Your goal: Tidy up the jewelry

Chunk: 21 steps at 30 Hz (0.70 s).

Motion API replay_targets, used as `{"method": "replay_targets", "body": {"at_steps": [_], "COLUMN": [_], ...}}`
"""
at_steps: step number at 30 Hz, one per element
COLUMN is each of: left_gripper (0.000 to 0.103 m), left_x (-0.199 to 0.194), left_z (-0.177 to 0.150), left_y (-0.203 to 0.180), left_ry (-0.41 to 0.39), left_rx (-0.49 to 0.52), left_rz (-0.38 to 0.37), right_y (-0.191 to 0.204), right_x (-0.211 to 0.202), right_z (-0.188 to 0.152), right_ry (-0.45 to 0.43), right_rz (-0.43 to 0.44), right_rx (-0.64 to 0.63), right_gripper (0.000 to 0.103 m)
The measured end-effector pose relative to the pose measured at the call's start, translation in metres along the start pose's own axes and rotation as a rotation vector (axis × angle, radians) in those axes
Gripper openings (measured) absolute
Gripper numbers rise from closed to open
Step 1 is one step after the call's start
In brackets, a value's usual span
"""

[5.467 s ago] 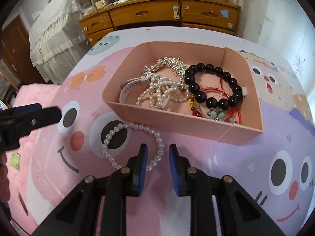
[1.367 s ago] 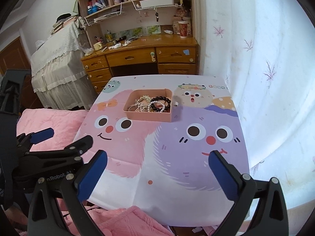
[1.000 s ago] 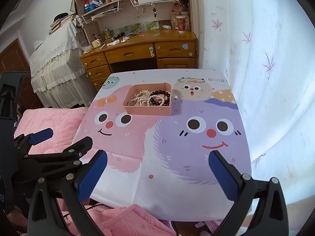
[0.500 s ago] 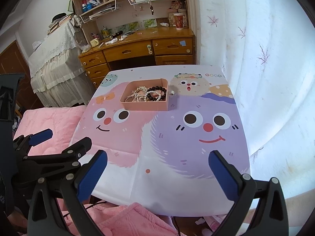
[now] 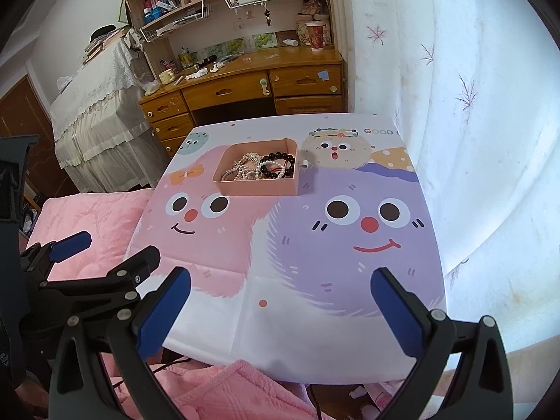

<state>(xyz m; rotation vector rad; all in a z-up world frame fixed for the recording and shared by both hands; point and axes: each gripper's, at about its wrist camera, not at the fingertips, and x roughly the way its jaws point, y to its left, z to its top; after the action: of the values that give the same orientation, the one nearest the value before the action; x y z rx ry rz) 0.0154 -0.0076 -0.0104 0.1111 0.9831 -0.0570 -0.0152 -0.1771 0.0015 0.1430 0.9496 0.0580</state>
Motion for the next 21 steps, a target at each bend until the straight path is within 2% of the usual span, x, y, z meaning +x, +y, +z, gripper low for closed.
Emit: {"method": "replay_targets", "body": {"at_steps": [21], "left_gripper": [0.102], "left_x": [-0.0020], "left_z": [-0.0036], "left_y": [0.0037], "left_ry": [-0.001], "left_rx": [-0.002], "left_rz": [0.007], "right_y": [0.0010], "right_x": [0.0001], "right_z": [-0.0062], "right_ry": [0.008], "right_rz": [-0.004], "right_rx": [0.000], "right_gripper": [0.103]}}
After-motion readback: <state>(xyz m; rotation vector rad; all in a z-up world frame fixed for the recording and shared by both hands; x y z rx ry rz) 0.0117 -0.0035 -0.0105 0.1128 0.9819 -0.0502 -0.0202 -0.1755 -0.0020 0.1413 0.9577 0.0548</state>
